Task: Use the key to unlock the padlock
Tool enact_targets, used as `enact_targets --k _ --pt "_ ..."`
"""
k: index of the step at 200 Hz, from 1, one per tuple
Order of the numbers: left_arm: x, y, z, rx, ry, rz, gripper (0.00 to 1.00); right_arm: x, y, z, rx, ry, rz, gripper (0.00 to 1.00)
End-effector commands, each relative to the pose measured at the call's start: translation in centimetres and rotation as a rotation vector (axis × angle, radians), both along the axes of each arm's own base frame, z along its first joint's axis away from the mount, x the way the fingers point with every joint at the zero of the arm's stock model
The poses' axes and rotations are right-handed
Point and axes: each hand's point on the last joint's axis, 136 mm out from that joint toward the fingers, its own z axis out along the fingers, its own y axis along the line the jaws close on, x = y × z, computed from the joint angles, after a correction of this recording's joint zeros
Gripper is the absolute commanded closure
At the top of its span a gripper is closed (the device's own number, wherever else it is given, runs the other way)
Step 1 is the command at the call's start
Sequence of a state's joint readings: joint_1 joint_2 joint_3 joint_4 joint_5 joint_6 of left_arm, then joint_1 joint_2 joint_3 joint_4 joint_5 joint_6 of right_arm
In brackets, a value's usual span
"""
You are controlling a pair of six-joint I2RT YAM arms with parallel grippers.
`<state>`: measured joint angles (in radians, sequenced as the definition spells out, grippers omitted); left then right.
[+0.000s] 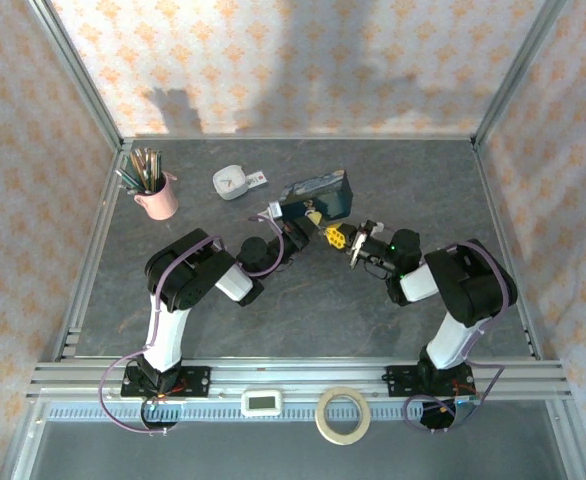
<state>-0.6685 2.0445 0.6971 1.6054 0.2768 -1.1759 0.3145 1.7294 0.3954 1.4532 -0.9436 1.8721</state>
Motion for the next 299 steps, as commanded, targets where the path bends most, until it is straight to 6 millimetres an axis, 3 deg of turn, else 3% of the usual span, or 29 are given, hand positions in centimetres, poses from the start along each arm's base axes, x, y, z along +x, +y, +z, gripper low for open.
enact_targets --k 1,71,125,166,220,260,299 --pt "-3.3 -0.5 3.7 -0.075 -0.184 -0.068 1.0 -0.3 -0.8 8.4 0.167 -0.333 -0.036 1.0" --pt "-2.3 -0.3 2.0 -0.053 -0.06 -0.034 1.0 0.7 0.1 2.9 -0.26 -0.45 -0.059 1.0" --pt "-1.4 -0.3 0.5 -0.015 0.058 0.004 1.0 1.1 -1.4 -0.2 -0.613 -0.462 -0.066 0.71" --pt "-0.7 -0.6 -0.3 0.045 0.101 0.024 1.0 0.8 -3.3 -2.4 -0.877 -0.491 -0.046 0.6" --pt "0.0 -1.2 -3.1 0.172 0.211 0.033 1.0 -0.7 -3.5 -2.6 -1.251 -0.667 0.105 0.62" --pt "-0.4 -1.5 -3.4 0.173 0.227 0.01 1.0 -1.5 -2.5 -4.1 -1.274 -0.691 0.166 0.68" --pt "-1.5 -0.6 -6.7 0.261 0.286 0.027 1.0 -0.4 -3.2 -4.5 -1.297 -0.643 0.09 0.68"
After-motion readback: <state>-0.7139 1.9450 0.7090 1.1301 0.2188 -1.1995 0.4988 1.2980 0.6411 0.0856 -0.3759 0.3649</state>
